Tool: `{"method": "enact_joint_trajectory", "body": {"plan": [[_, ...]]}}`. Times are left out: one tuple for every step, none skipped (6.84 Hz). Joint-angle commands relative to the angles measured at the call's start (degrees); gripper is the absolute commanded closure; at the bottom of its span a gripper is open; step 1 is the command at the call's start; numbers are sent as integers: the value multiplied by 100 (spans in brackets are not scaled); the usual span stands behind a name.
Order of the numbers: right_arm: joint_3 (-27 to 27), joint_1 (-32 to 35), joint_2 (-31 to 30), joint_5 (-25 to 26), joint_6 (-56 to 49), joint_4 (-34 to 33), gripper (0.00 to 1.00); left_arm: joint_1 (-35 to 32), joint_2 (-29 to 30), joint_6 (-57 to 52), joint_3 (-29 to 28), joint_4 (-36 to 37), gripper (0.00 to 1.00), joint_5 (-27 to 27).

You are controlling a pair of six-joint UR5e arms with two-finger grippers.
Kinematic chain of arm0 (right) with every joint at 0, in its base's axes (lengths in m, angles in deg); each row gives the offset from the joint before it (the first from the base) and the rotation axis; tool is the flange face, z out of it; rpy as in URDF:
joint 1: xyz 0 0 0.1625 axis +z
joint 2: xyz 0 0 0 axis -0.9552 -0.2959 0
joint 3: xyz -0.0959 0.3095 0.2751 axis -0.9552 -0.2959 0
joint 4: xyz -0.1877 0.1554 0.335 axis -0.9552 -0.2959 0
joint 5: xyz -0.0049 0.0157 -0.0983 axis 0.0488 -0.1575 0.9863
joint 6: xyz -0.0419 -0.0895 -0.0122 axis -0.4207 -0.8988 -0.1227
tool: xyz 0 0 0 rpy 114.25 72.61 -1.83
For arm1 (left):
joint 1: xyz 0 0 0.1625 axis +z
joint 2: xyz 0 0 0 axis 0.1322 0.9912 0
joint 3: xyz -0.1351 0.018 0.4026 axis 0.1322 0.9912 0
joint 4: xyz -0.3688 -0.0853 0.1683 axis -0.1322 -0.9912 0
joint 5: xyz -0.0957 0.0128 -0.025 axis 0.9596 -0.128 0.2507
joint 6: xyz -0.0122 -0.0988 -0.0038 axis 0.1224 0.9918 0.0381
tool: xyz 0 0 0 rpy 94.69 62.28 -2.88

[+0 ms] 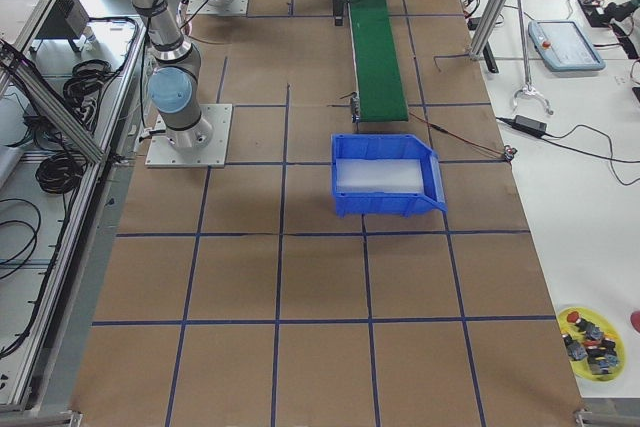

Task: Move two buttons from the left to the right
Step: 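Carry the yellow button with the left gripper and place it on the belt, then open the left gripper, lift, and move back over the bin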

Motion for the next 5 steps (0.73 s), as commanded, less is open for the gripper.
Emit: {"method": "enact_joint_trajectory", "body": {"plan": [[-10, 0, 36, -16, 9, -7, 0, 33, -80, -37, -1239, -1608, 1, -23], [-10, 9, 36, -16, 9, -7, 0, 77, -72, -81, -1873, -2375, 1, -41], [-10, 9, 36, -16, 9, -7, 0, 86, 6, -99, -2340, -2870, 1, -50], [-1, 9, 27, -16, 0, -7, 0, 138, 42, -177, -2414, -2918, 1, -67], [8, 0, -7, 1, 0, 2, 0, 339, 60, -430, -2424, -2858, 1, -76]]}}
